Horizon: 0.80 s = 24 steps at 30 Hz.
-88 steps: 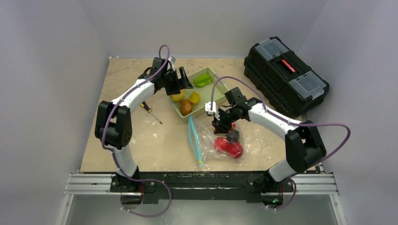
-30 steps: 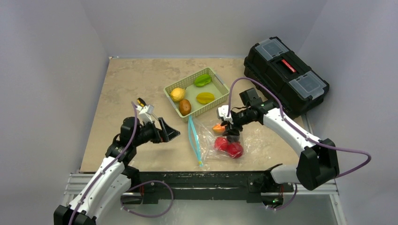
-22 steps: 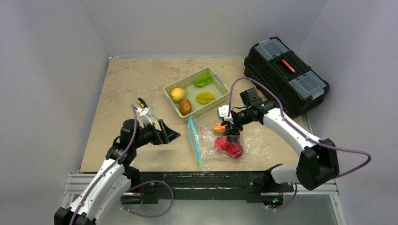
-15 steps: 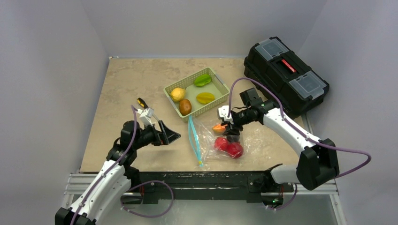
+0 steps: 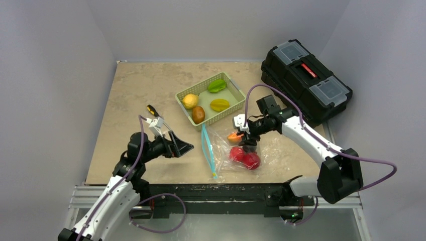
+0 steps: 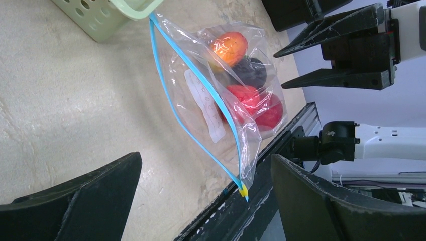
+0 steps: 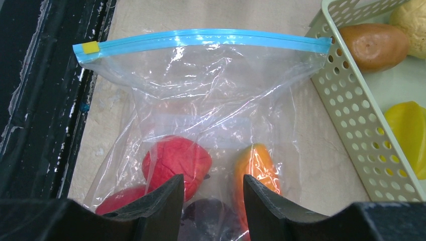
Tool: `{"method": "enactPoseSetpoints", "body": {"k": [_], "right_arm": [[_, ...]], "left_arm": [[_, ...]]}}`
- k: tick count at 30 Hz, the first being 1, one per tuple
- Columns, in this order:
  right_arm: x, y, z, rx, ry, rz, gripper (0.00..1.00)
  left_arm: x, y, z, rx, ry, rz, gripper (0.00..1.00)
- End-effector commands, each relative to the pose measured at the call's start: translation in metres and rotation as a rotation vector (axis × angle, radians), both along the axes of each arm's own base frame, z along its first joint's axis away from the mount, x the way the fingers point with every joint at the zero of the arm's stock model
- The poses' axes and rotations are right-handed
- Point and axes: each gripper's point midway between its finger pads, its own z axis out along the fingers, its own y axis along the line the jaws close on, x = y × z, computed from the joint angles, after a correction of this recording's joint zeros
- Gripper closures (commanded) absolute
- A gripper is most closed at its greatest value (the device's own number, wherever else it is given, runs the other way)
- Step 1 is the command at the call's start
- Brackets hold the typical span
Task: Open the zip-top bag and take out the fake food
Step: Pick up the fake fruit from the zipper food storage bag.
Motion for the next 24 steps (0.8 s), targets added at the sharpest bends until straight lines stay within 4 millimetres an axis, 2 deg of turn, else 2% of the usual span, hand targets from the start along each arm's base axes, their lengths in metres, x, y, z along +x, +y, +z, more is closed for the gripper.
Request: {"method": "enactPoseSetpoints", "body": {"k": [1, 24], "right_arm": [[-0.005, 0.002, 0.004, 0.026, -0.004, 0.026, 0.54], [-0.006, -0.002, -0.005, 0.007, -0.022, 0.045, 0.53]], "left_arm": [[-0.003, -0.006, -0.002, 0.008, -0.013, -0.016, 0.00], [-0.014, -0.015, -0.023, 0.095, 0.012, -0.035, 0.03]]}}
